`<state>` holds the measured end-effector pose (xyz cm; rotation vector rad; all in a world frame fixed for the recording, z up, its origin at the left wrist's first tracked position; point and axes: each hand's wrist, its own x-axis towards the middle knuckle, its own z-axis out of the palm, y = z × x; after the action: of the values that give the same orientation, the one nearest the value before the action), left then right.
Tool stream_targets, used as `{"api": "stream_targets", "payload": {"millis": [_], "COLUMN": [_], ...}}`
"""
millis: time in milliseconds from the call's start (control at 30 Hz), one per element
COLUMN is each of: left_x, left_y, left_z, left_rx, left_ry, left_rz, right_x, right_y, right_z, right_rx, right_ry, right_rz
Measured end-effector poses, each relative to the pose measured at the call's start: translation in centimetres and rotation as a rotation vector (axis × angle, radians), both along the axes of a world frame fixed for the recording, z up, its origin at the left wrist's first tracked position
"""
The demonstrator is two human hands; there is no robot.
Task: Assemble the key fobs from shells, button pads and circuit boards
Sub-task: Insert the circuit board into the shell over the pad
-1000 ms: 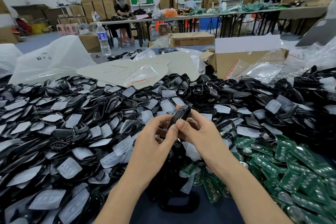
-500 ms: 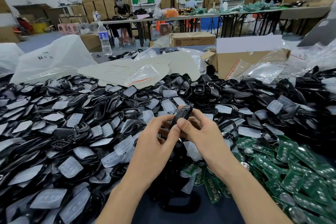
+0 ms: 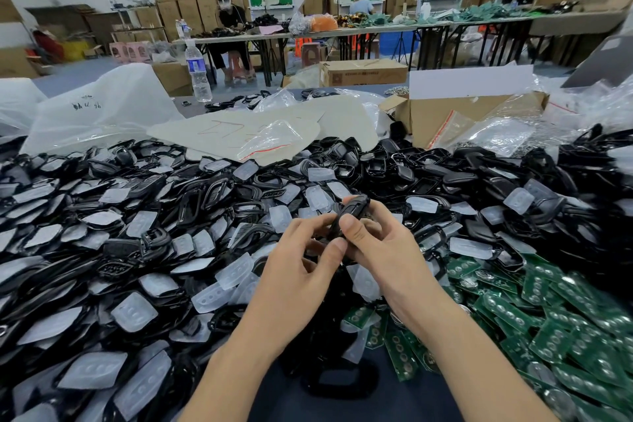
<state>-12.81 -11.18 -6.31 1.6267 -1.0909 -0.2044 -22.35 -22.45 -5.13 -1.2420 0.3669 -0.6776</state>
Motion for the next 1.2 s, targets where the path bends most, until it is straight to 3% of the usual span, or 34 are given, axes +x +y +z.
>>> {"api": "stream_targets", "payload": {"millis": [333, 867, 1200], "left_x": [0.2, 0.1, 0.6], "left_y": [-0.2, 0.2, 0.4], "left_z": [-0.4, 0.0, 0.0], "left_rx": [-0.077, -0.141, -0.164], "left_ry": [-0.273, -0.548, -0.623], "left_rz": [0.165, 0.225, 0.214], "right_x": [-0.1, 0.3, 0.0], "right_y": [-0.2, 0.7, 0.8], "right_z": [0.5, 0.9, 1.2], "right_rx": [0.358, 0.55, 0.563], "right_ry": [-0.127, -0.036, -0.011], "right_rz": [0.075, 0.125, 0.134]}}
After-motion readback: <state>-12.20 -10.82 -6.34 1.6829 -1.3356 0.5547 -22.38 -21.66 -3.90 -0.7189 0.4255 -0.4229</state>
